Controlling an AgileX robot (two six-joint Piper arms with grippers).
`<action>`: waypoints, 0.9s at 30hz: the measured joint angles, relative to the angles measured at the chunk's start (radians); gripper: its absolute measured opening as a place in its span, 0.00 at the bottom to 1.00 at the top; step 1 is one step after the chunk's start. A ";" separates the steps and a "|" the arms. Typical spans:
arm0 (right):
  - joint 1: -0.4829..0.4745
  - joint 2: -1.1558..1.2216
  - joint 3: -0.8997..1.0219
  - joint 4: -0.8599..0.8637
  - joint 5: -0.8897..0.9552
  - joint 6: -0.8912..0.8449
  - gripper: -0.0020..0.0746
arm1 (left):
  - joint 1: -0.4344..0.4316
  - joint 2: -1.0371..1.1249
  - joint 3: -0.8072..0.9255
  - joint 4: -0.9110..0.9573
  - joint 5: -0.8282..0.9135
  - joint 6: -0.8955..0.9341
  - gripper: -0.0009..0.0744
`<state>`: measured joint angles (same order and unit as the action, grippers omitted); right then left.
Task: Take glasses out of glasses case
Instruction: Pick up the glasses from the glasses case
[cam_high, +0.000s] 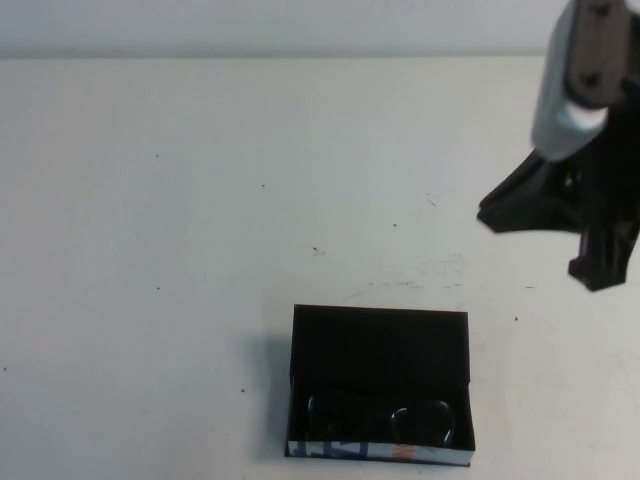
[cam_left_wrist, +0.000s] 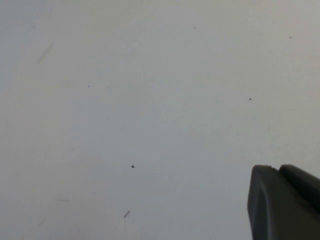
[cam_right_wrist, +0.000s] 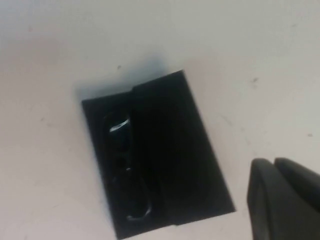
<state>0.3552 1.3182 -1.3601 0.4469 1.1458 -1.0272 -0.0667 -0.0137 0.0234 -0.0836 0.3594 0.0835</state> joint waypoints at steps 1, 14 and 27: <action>0.032 0.015 0.000 -0.018 0.015 0.009 0.00 | 0.000 0.000 0.000 0.000 0.000 0.000 0.01; 0.356 0.304 -0.004 -0.284 0.026 0.200 0.12 | 0.000 0.000 0.000 0.000 0.000 0.000 0.01; 0.412 0.419 -0.004 -0.334 -0.044 0.259 0.42 | 0.000 0.000 0.000 0.000 0.000 0.000 0.01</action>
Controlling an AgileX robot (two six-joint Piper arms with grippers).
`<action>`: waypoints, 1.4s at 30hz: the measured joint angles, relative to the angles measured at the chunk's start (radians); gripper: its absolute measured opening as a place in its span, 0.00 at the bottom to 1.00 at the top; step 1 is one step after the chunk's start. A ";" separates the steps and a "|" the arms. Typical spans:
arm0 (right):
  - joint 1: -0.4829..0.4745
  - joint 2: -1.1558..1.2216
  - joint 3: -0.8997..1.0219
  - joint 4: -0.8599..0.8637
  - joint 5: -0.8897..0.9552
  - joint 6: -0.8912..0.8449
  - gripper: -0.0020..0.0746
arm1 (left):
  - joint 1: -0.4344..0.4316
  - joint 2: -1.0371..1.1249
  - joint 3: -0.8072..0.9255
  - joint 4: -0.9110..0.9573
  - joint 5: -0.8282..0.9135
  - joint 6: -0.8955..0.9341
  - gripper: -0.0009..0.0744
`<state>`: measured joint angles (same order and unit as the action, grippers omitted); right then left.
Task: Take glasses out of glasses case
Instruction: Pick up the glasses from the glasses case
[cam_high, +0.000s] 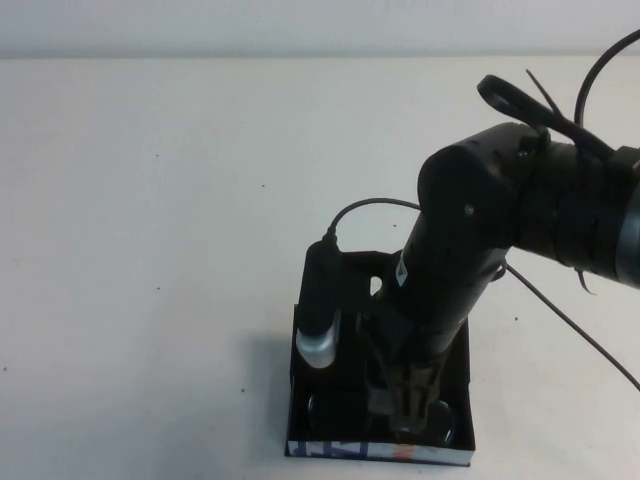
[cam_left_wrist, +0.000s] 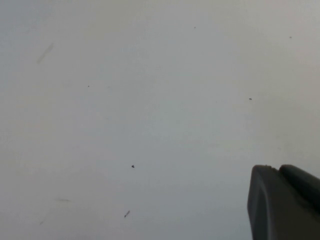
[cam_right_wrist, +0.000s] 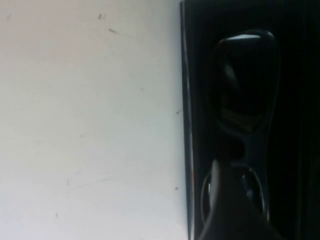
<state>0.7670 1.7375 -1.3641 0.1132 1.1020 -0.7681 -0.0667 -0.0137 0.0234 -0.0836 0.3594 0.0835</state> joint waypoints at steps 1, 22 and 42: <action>0.000 0.004 0.000 0.007 -0.005 0.002 0.42 | 0.000 0.000 0.000 0.000 0.000 0.000 0.01; 0.000 0.154 -0.002 0.004 -0.043 0.002 0.43 | 0.000 0.000 0.000 0.000 0.000 0.000 0.01; 0.002 0.161 -0.010 -0.013 -0.024 0.025 0.04 | 0.000 0.000 0.000 0.000 0.000 0.000 0.01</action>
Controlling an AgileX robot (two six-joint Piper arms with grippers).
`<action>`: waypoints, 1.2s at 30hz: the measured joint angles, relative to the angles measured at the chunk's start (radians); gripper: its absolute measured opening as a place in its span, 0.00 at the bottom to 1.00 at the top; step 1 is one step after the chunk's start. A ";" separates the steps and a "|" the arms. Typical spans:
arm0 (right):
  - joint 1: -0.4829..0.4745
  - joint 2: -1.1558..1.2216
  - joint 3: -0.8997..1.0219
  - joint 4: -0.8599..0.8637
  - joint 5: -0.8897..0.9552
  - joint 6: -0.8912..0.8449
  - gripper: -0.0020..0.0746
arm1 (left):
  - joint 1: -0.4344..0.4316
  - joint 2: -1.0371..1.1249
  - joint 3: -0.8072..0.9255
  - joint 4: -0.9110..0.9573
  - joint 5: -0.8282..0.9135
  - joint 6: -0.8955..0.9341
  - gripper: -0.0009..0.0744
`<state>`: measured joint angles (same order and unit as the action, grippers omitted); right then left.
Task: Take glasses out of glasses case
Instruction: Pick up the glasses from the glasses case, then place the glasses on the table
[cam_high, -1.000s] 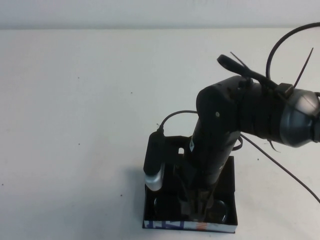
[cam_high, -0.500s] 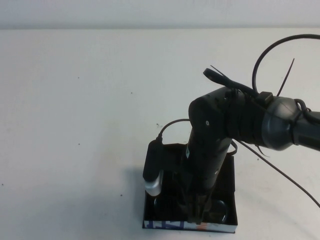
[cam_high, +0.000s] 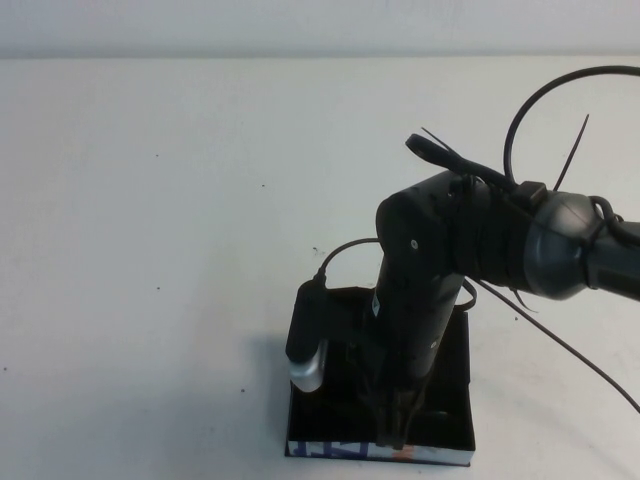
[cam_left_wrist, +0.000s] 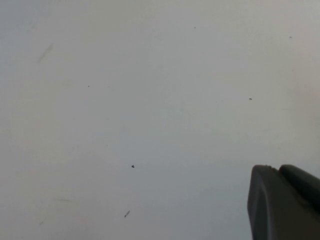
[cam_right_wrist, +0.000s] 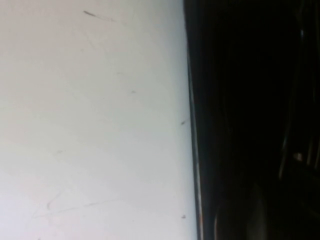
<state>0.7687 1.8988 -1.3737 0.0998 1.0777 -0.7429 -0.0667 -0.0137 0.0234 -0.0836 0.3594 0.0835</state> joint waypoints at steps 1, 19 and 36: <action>0.000 0.000 -0.001 0.000 0.000 0.000 0.04 | 0.000 0.000 0.000 0.000 0.000 0.000 0.01; 0.000 -0.095 -0.037 -0.056 0.054 0.000 0.03 | 0.000 0.000 0.000 0.000 0.000 0.000 0.01; -0.220 -0.207 -0.103 -0.100 0.144 -0.063 0.03 | 0.000 0.000 0.000 0.000 0.000 0.000 0.01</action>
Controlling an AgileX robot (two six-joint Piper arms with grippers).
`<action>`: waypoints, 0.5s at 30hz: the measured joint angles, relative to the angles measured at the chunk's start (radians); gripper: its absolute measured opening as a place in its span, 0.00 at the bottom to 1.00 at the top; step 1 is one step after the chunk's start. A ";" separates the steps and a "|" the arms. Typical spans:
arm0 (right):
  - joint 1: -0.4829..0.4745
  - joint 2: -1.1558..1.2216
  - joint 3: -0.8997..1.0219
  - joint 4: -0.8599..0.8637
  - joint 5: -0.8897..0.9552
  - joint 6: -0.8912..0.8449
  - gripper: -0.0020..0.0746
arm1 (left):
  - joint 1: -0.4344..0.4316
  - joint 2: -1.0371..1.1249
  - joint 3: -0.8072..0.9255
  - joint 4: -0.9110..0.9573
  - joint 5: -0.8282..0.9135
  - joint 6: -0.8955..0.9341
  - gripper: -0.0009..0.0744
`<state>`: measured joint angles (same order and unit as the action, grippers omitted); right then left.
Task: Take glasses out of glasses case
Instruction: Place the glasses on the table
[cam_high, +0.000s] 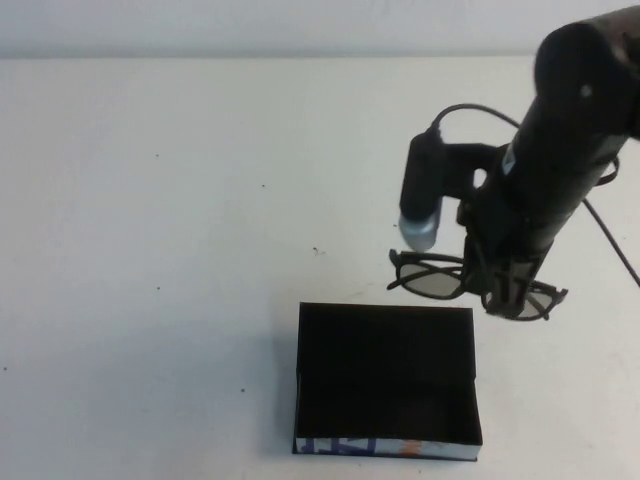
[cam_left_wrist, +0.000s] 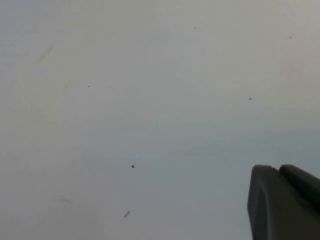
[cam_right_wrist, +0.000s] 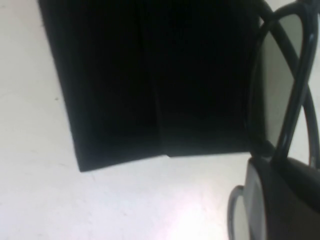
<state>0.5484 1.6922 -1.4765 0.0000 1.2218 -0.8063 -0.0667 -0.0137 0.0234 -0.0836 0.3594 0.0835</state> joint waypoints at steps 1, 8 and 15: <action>-0.031 -0.012 0.000 0.024 0.000 -0.025 0.03 | 0.000 0.000 0.000 0.000 0.000 0.000 0.01; -0.190 -0.089 0.066 0.026 0.000 -0.108 0.03 | 0.000 0.000 0.000 0.000 0.000 0.000 0.01; -0.250 -0.124 0.266 0.022 0.000 -0.157 0.03 | 0.000 0.000 0.000 0.000 0.000 0.000 0.01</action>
<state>0.2985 1.5684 -1.2104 0.0225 1.2218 -0.9629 -0.0667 -0.0137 0.0234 -0.0836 0.3594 0.0835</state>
